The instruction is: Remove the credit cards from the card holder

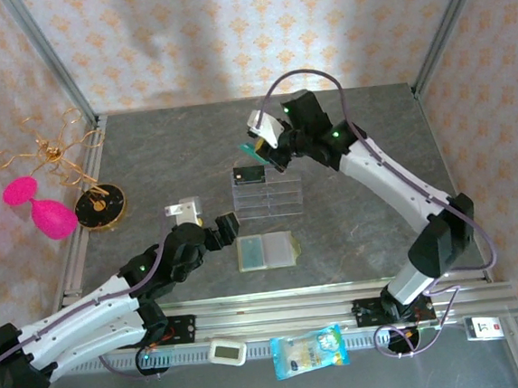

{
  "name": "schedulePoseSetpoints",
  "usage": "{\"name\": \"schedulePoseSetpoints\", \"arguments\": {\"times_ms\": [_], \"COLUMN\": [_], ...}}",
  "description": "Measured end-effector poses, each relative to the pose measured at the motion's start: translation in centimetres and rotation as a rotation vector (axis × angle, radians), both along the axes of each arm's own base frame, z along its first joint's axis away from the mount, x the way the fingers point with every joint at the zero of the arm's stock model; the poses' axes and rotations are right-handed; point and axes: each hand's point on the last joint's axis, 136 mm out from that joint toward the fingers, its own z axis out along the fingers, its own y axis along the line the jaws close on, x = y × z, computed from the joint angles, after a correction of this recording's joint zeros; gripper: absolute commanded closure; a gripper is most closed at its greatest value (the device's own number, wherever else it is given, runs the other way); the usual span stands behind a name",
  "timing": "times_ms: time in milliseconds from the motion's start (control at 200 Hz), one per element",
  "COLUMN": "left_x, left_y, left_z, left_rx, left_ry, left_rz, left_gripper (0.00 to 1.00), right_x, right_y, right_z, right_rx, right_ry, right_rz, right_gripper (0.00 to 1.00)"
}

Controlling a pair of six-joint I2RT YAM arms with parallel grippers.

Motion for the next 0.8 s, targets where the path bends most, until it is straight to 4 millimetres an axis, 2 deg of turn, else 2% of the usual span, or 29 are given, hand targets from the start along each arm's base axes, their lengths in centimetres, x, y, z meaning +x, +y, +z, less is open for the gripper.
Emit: {"name": "schedulePoseSetpoints", "arguments": {"times_ms": [115, 375, 461, 546, 796], "left_x": [0.5, 1.5, 1.7, 2.0, 2.7], "left_y": [0.9, 2.5, 2.7, 2.9, 3.2], "left_z": [0.3, 0.0, -0.4, -0.9, -2.4], "left_rx": [0.014, 0.073, 0.091, 0.105, 0.160], "left_ry": [-0.016, -0.024, -0.016, -0.006, 0.031], "left_rz": [0.039, 0.102, 0.109, 0.121, 0.134], "left_gripper": [0.01, 0.01, 0.01, 0.01, 0.01], "right_x": [0.8, 0.9, 0.7, 0.7, 0.7], "right_y": [0.5, 0.0, 0.0, 0.4, 2.6], "right_z": [-0.9, -7.3, -8.8, -9.4, -9.6], "right_rx": [-0.060, -0.231, -0.264, -0.263, -0.247], "right_ry": [-0.004, 0.100, 0.129, 0.144, 0.132], "right_rz": [0.087, 0.223, 0.255, 0.290, 0.366], "right_gripper": [1.00, 1.00, 1.00, 1.00, 1.00]}}
